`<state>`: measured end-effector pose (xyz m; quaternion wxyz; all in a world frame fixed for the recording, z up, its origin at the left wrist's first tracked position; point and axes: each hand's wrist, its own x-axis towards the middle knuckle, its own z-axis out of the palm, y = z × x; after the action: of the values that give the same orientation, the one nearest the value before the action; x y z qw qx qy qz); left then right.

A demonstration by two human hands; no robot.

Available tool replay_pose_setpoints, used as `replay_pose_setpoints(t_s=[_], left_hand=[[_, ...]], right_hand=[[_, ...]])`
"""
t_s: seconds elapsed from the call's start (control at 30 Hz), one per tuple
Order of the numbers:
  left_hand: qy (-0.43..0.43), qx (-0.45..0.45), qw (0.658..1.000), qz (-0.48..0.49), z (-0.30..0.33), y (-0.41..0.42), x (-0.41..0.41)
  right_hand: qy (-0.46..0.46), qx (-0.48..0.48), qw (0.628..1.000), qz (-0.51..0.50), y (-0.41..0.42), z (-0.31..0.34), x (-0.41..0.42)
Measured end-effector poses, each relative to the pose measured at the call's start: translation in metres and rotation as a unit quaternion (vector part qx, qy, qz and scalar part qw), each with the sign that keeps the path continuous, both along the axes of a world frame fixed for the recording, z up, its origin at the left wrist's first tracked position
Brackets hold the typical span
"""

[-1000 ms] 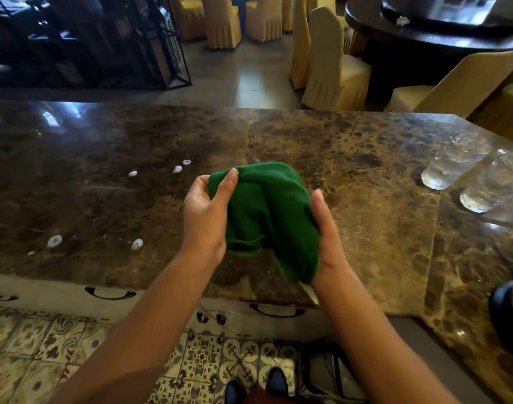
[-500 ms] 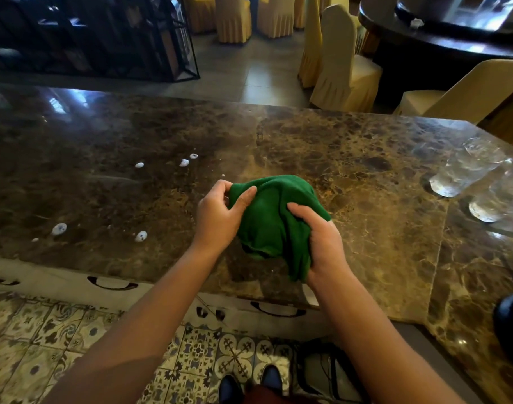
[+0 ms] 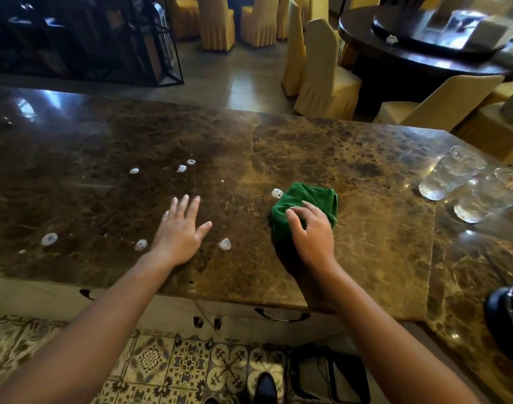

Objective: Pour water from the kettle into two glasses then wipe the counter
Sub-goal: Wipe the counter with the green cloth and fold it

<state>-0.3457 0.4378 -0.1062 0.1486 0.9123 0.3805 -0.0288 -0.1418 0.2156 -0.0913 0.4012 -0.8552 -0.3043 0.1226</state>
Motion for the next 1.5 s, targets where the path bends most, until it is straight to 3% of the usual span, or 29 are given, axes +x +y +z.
replay_pose_setpoints(t_s=[0.13, 0.3, 0.4, 0.73, 1.0, 1.33, 1.5], left_hand=[[0.024, 0.016, 0.999, -0.025, -0.013, -0.010, -0.001], [0.018, 0.045, 0.999, -0.024, -0.023, -0.013, -0.005], [0.009, 0.050, 0.998, -0.024, -0.025, -0.014, -0.006], [-0.016, 0.075, 0.997, -0.025, -0.020, -0.018, -0.004], [0.004, 0.076, 0.997, -0.005, -0.020, -0.016, -0.009], [-0.011, 0.078, 0.997, -0.011, -0.023, -0.011, -0.003], [-0.028, 0.054, 0.998, 0.015, 0.002, 0.017, -0.012]], right_hand=[[-0.089, -0.026, 0.994, -0.055, 0.016, -0.008, 0.002], [-0.103, -0.205, 0.973, -0.028, 0.035, -0.016, 0.015], [-0.106, -0.236, 0.966, -0.014, 0.052, -0.015, 0.020], [-0.129, -0.238, 0.961, 0.050, 0.197, -0.010, 0.024], [-0.145, -0.227, 0.947, 0.174, 0.320, -0.012, -0.018], [-0.152, -0.228, 0.936, 0.221, 0.322, -0.012, -0.024], [-0.149, -0.246, 0.947, 0.145, 0.294, -0.009, -0.028]])
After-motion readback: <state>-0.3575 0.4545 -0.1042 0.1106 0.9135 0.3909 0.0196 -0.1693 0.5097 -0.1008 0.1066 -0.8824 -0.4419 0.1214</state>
